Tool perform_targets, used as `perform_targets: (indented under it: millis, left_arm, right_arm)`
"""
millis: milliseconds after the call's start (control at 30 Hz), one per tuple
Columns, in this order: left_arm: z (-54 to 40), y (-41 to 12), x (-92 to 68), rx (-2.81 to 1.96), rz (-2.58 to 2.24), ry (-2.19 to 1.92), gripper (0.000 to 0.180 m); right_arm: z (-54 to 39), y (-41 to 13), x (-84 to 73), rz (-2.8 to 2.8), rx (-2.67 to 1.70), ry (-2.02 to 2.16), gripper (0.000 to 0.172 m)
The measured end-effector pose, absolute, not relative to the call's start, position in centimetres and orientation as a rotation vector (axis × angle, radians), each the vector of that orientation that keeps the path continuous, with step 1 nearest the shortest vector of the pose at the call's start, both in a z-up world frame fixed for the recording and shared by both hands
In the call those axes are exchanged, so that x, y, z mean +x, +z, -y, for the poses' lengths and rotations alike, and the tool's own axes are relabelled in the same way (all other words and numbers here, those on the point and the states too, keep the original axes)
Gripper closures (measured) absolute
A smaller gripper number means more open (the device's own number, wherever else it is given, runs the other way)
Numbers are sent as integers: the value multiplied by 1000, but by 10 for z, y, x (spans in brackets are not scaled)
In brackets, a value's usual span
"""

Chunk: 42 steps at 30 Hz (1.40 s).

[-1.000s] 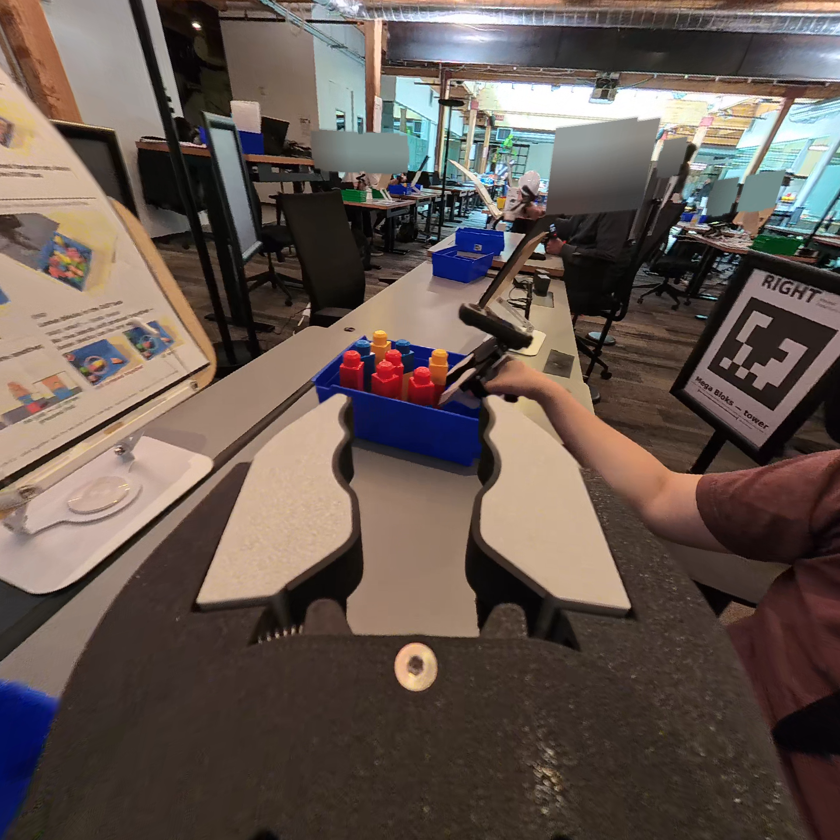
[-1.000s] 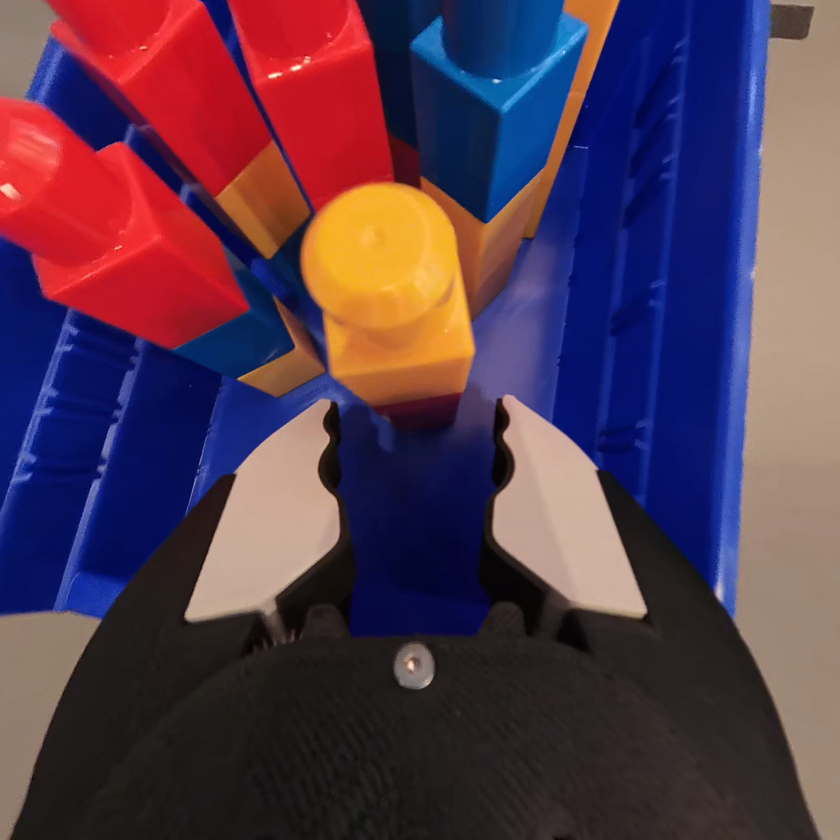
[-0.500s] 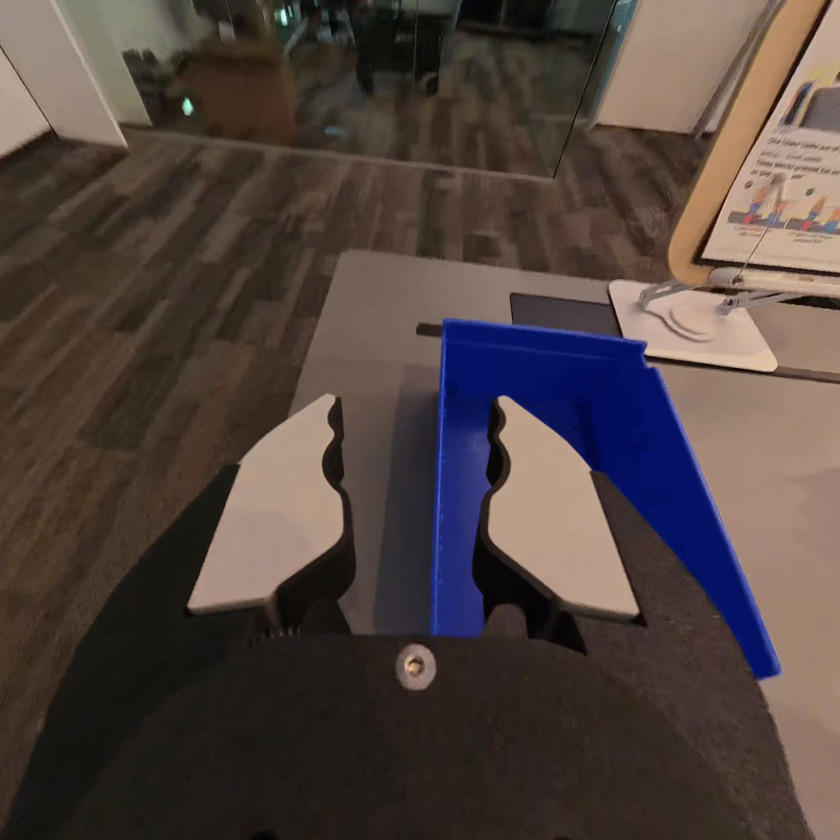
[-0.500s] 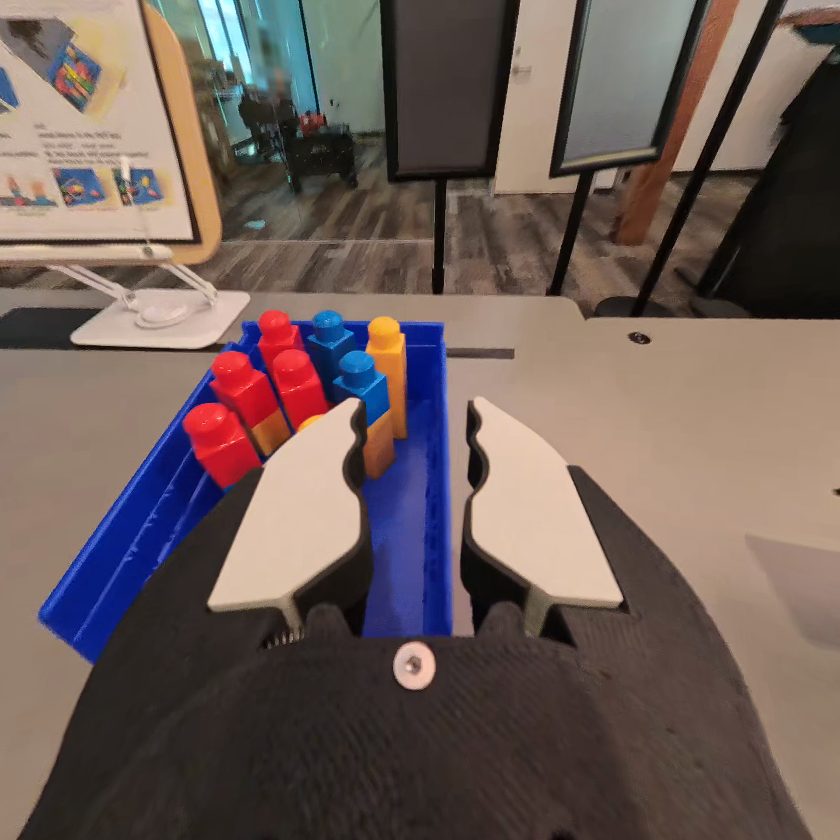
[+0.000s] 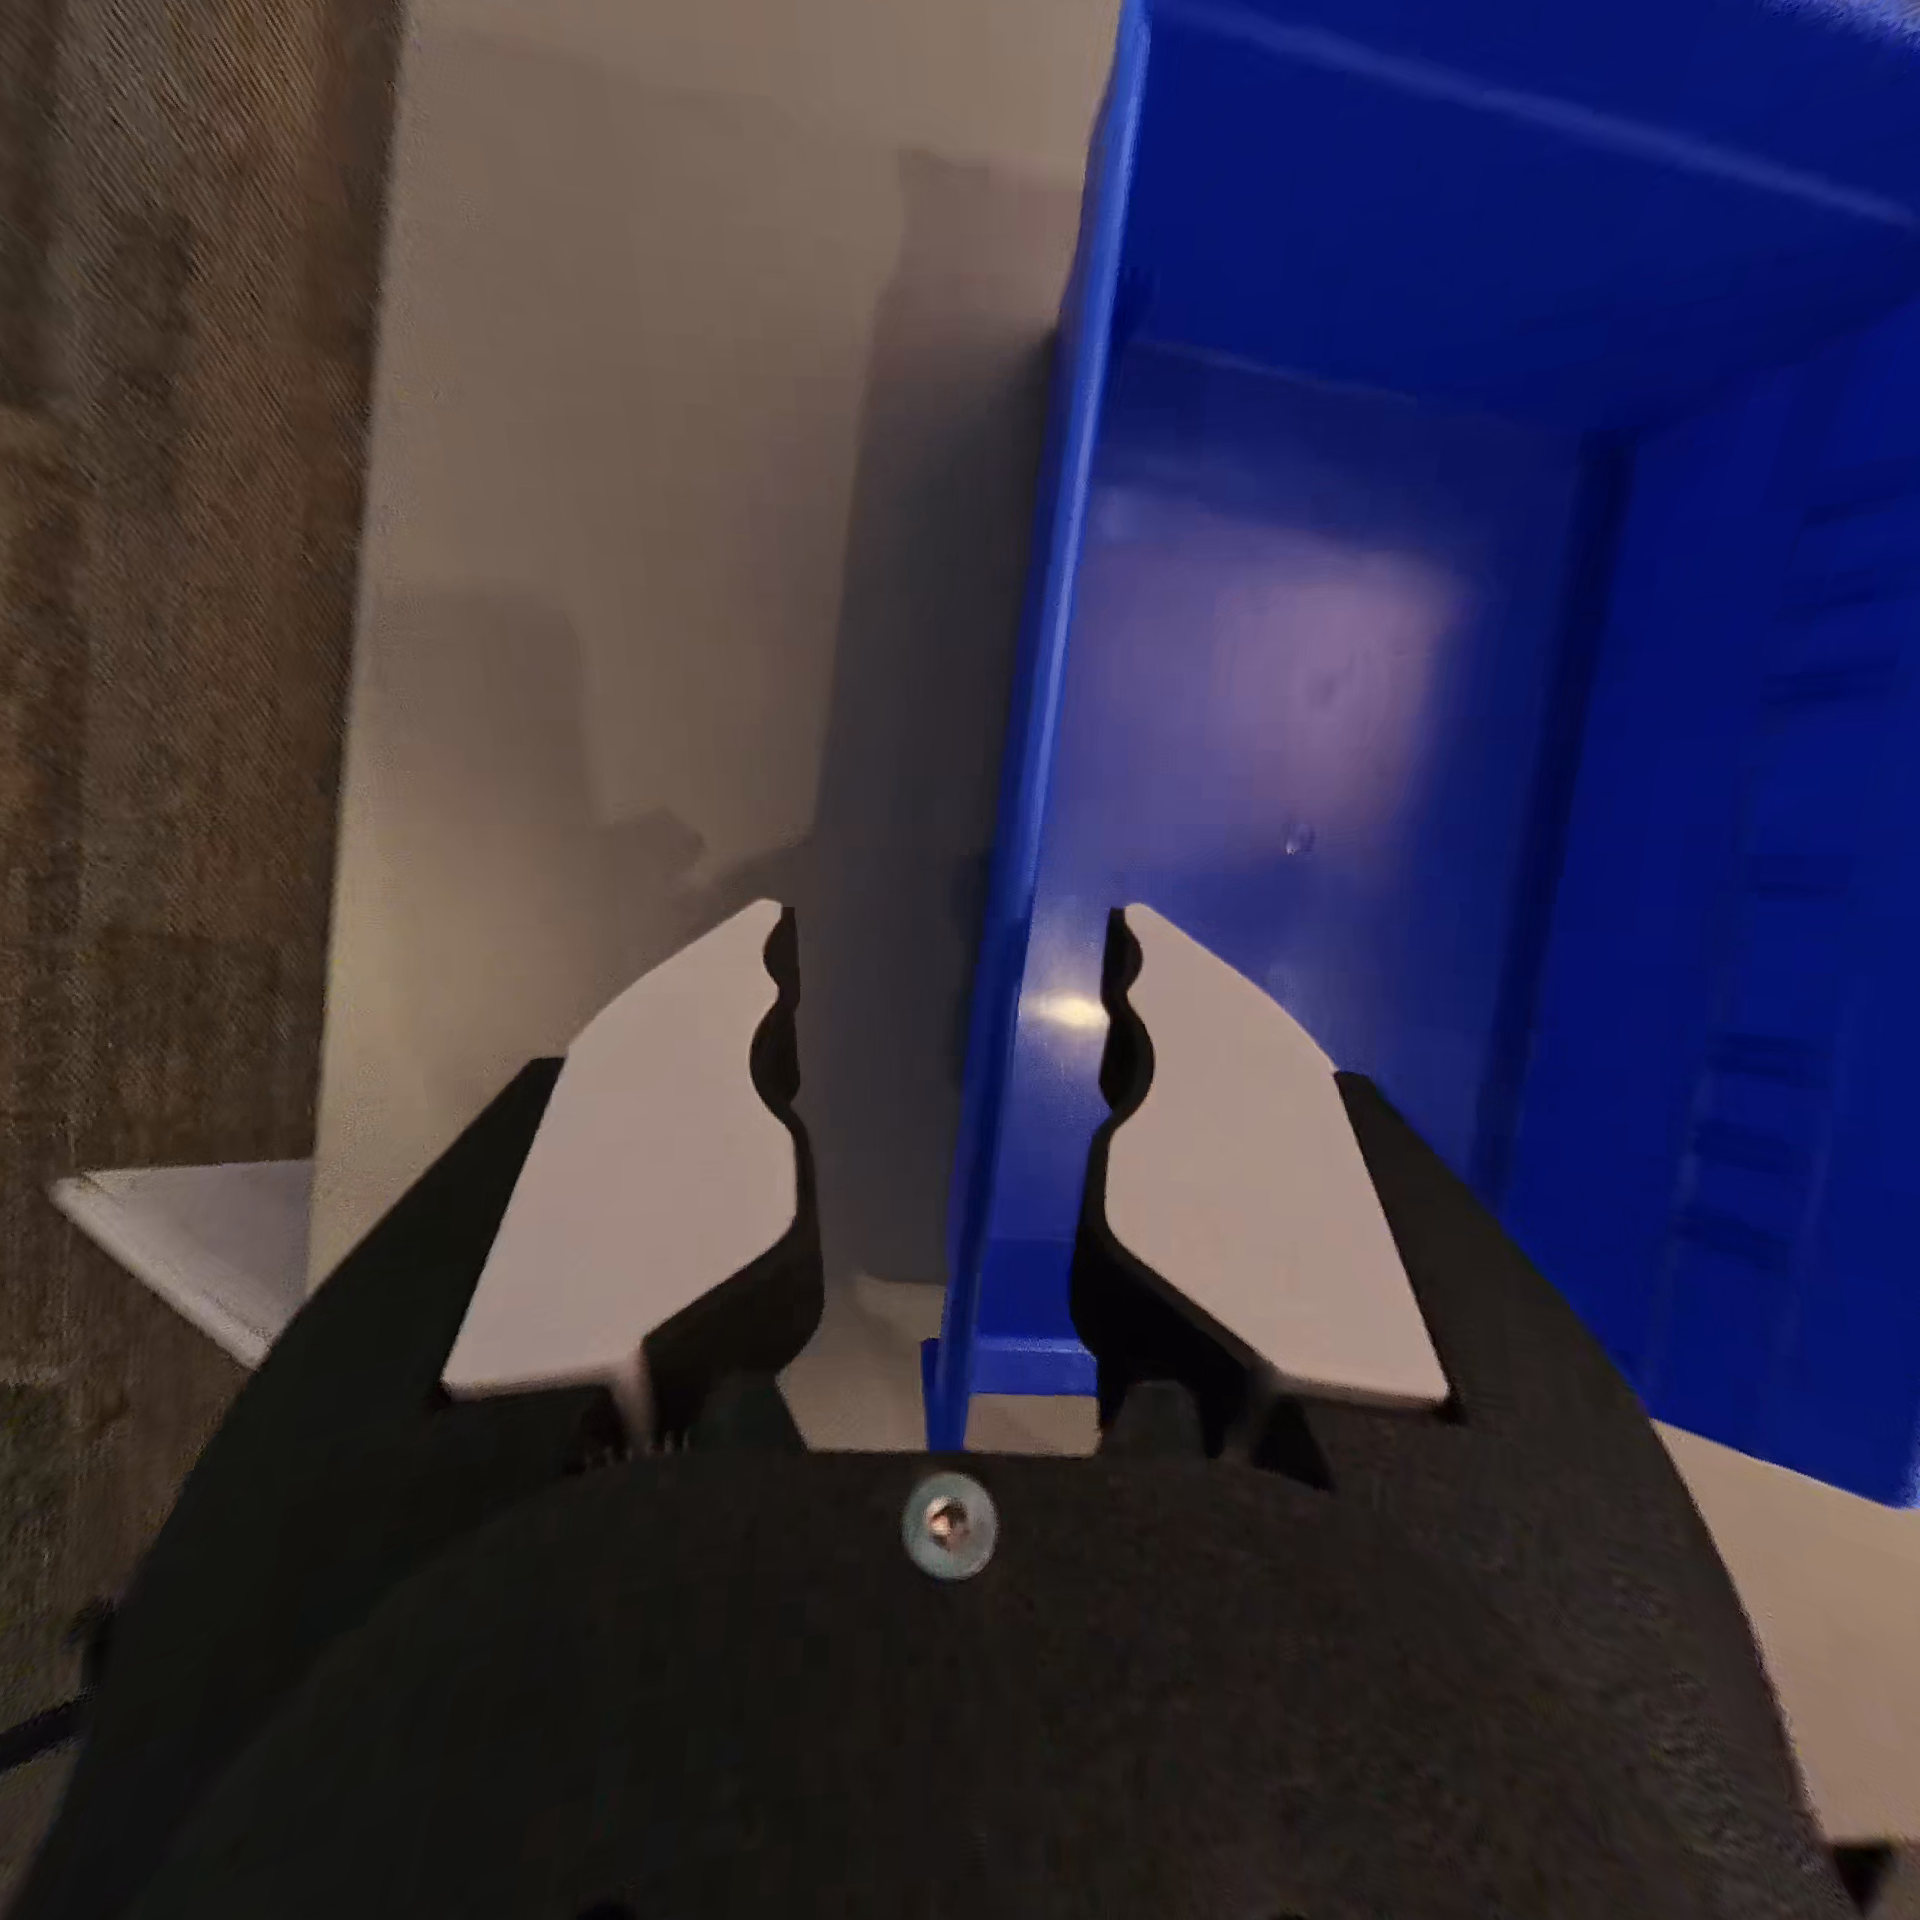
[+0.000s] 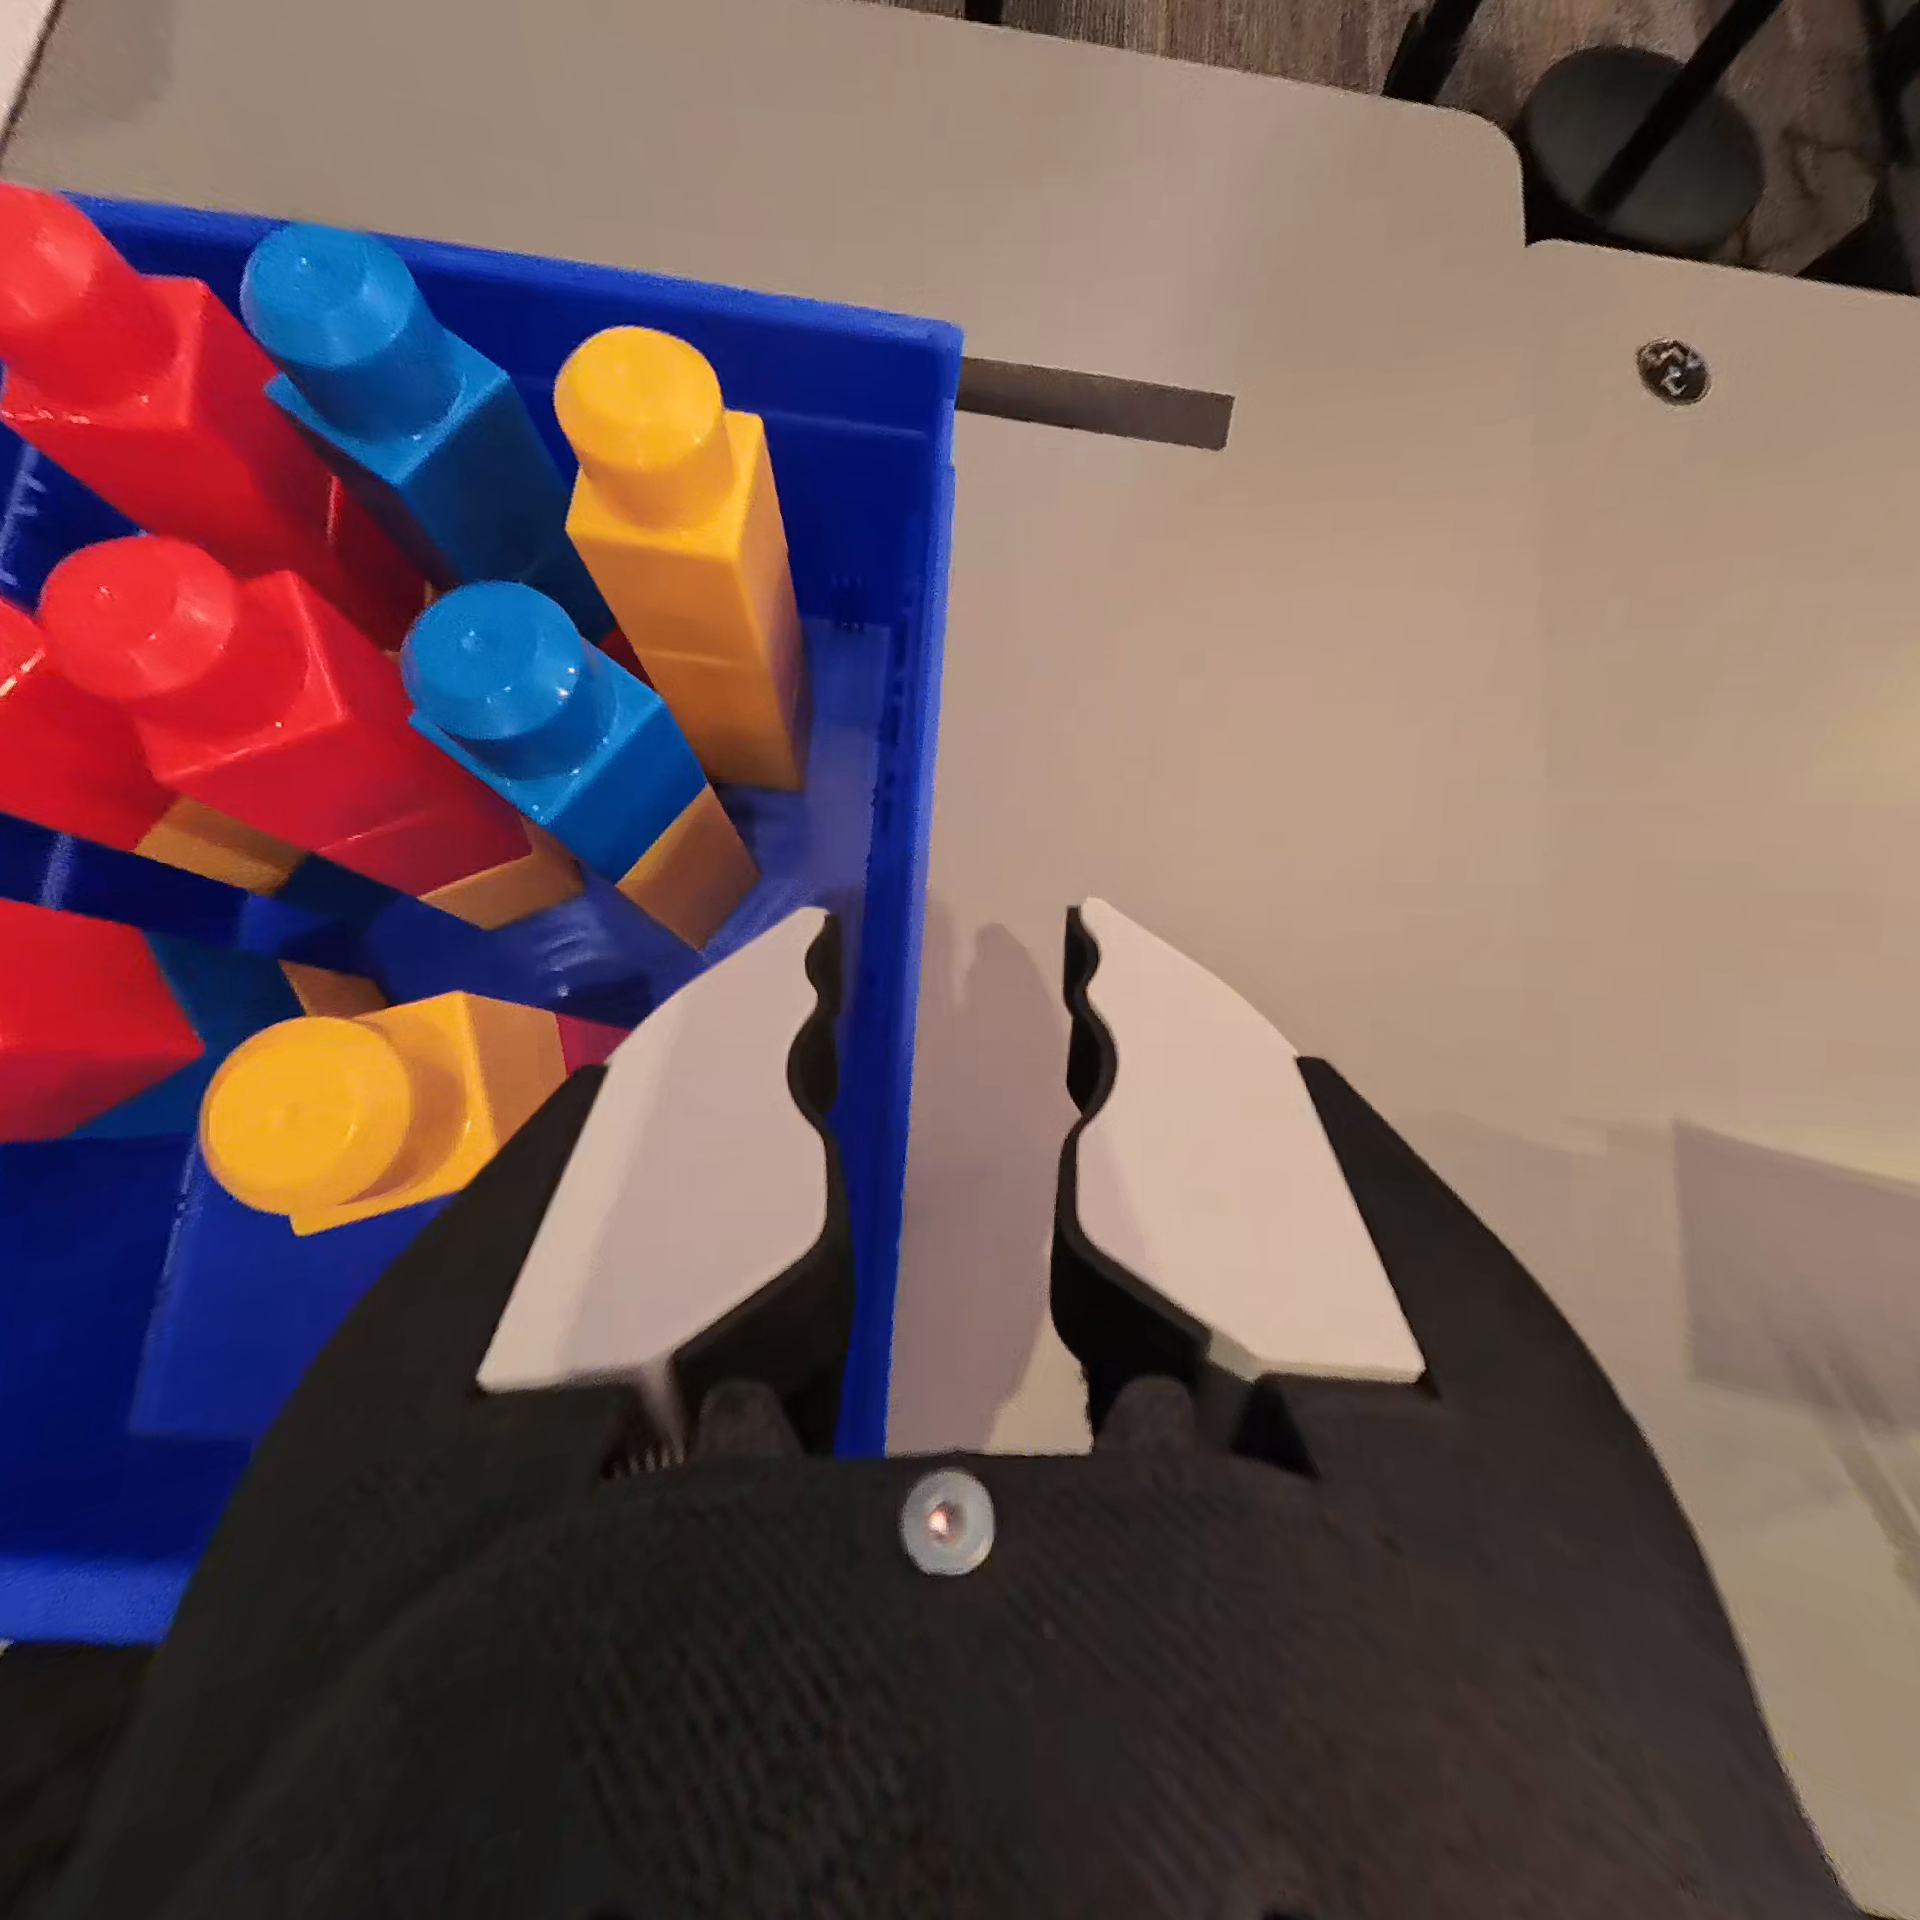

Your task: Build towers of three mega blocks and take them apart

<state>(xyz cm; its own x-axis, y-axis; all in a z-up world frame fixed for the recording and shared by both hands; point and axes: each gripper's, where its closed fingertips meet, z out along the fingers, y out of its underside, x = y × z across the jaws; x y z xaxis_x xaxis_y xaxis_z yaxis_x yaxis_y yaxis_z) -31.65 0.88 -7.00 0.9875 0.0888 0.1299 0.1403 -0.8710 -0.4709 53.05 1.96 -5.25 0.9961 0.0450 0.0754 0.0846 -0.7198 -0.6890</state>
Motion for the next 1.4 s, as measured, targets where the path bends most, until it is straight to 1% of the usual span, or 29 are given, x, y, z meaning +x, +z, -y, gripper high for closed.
perform_targets:
  millis: [100,167,200,233,333,433,467,500,567,800,967,1067,1167,1300,1367,1400]
  left_arm:
    - [-7,-91,-311,-2747,139,-129,133]
    - [-10,-101,-309,-2785,135,-108,149]
    - [-13,-104,-304,-2794,132,-132,162]
    - [-16,-107,-298,-2798,125,-162,171]
    - [-18,-110,-296,-2829,66,-67,175]
    - [-18,-110,-276,-2847,-22,-144,175]
    - [-18,-110,-268,-2855,-64,-154,175]
    - [-18,-111,-261,-2864,-108,-146,175]
    - [-19,-111,-246,-2886,-187,-101,175]
    - [-18,-113,-170,-2930,-376,-56,171]
    - [-15,-115,-129,-2921,-517,118,158]
    - [-12,-116,-115,-2906,-594,272,146]
    - [-10,-116,-97,-2888,-629,262,144]
    - [-11,-117,-76,-2843,-699,225,140]
    - [-8,-118,-72,-2835,-740,276,132]
    - [-5,-119,-70,-2833,-771,306,124]
  right_arm:
    - [-16,-56,527,42,-2378,61,129]
    - [-10,-66,527,33,-2433,96,129]
    - [-9,-71,528,47,-2452,88,130]
    - [-8,-75,529,66,-2463,89,134]
    - [-6,-88,527,65,-2502,146,138]
    - [-6,-96,526,48,-2527,204,142]
    - [-6,-96,524,51,-2527,229,146]
    - [-5,-96,517,70,-2527,282,160]
    - [-5,-97,515,59,-2543,289,165]
    - [0,-98,506,33,-2642,204,166]
    - [6,-99,477,100,-2730,250,165]
    - [6,-99,457,137,-2777,242,163]
    - [-4,-100,440,202,-2768,204,163]
    - [-14,-102,412,250,-2748,269,162]
    - [-20,-102,403,281,-2725,292,162]
    - [-24,-103,402,301,-2706,288,160]
